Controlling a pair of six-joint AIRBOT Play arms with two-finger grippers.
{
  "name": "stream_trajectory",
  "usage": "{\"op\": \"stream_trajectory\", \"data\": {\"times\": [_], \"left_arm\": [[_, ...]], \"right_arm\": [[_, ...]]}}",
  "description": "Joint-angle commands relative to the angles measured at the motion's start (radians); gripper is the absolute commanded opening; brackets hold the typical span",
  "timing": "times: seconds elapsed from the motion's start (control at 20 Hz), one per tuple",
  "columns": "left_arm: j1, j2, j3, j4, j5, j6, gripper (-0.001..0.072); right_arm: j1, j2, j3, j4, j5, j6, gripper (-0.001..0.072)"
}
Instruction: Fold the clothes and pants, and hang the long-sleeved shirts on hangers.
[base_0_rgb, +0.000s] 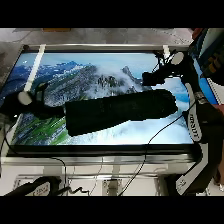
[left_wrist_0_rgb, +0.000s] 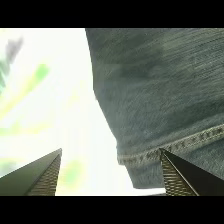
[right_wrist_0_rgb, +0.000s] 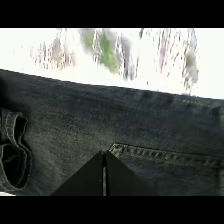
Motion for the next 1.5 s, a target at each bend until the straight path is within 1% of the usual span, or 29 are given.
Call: {"op": "stream_trajectory", "data": {"times": [0.0, 0.1, 0.15, 0.25, 0.35, 0.45, 0.65, 0.7, 0.75, 0.8, 0.85, 0.9, 0.95, 1.0, 1.05, 1.1, 1.2, 1.25, 1.3, 1.35, 1.45], "left_arm": [[0.193, 0.002, -0.164, -0.367, 0.09, 0.174, 0.0681], [0.188, -0.005, -0.261, -0.422, 0.174, 0.184, 0.0682], [0.174, -0.016, -0.296, -0.439, 0.202, 0.204, 0.0681], [0.128, -0.046, -0.329, -0.483, 0.222, 0.285, 0.0681], [0.075, -0.09, -0.33, -0.521, 0.263, 0.284, 0.0681], [0.026, -0.136, -0.33, -0.587, 0.333, 0.284, 0.0682], [-0.047, -0.199, -0.329, -0.72, 0.447, 0.285, 0.0675], [-0.057, -0.2, -0.328, -0.729, 0.462, 0.285, 0.0575], [-0.061, -0.2, -0.321, -0.728, 0.46, 0.285, 0.0424], [-0.061, -0.199, -0.306, -0.728, 0.439, 0.285, 0.0159], [-0.057, -0.193, -0.286, -0.726, 0.414, 0.304, 0.0034], [-0.054, -0.183, -0.259, -0.72, 0.382, 0.332, 0.0024], [-0.05, -0.164, -0.222, -0.704, 0.343, 0.353, 0.0024], [-0.047, -0.14, -0.18, -0.675, 0.306, 0.355, 0.0024], [-0.047, -0.11, -0.138, -0.641, 0.274, 0.355, 0.0023], [-0.047, -0.074, -0.092, -0.604, 0.239, 0.355, 0.0023], [-0.049, 0.003, -0.01, -0.537, 0.193, 0.349, 0.0022], [-0.052, 0.042, 0.02, -0.499, 0.189, 0.332, 0.0022], [-0.053, 0.083, 0.045, -0.451, 0.189, 0.296, 0.0022], [-0.053, 0.121, 0.062, -0.406, 0.188, 0.263, 0.0022], [-0.053, 0.195, 0.073, -0.344, 0.178, 0.229, 0.0022]], "right_arm": [[-0.012, 0.068, -0.01, -0.004, -0.058, -0.103, 0.0036], [-0.034, 0.14, -0.034, -0.007, -0.077, -0.157, 0.0036], [-0.051, 0.176, -0.049, -0.007, -0.078, -0.179, 0.0036], [-0.1, 0.254, -0.087, -0.008, -0.075, -0.203, 0.0036], [-0.169, 0.341, -0.148, -0.008, -0.083, -0.212, 0.0036], [-0.25, 0.433, -0.228, -0.008, -0.082, -0.241, 0.0036], [-0.415, 0.647, -0.507, -0.005, -0.105, -0.347, 0.0036], [-0.452, 0.7, -0.6, 0.002, -0.129, -0.363, 0.0036], [-0.485, 0.749, -0.705, 0.016, -0.163, -0.363, 0.0036], [-0.507, 0.785, -0.801, 0.033, -0.192, -0.36, 0.0036], [-0.513, 0.803, -0.873, 0.046, -0.216, -0.36, 0.0038], [-0.512, 0.805, -0.927, 0.077, -0.237, -0.36, 0.0103], [-0.504, 0.795, -0.966, 0.139, -0.256, -0.36, 0.0312], [-0.485, 0.782, -0.989, 0.205, -0.274, -0.36, 0.0487], [-0.453, 0.765, -0.997, 0.269, -0.294, -0.361, 0.0559], [-0.403, 0.745, -0.996, 0.324, -0.318, -0.362, 0.0559], [-0.275, 0.711, -0.995, 0.381, -0.421, -0.359, 0.0548], [-0.188, 0.693, -0.995, 0.383, -0.502, -0.34, 0.0457], [-0.105, 0.673, -0.995, 0.383, -0.591, -0.317, 0.019], [-0.012, 0.648, -0.995, 0.383, -0.7, -0.3, 0.004], [0.162, 0.59, -0.995, 0.386, -0.925, -0.253, 0.0035]]}}
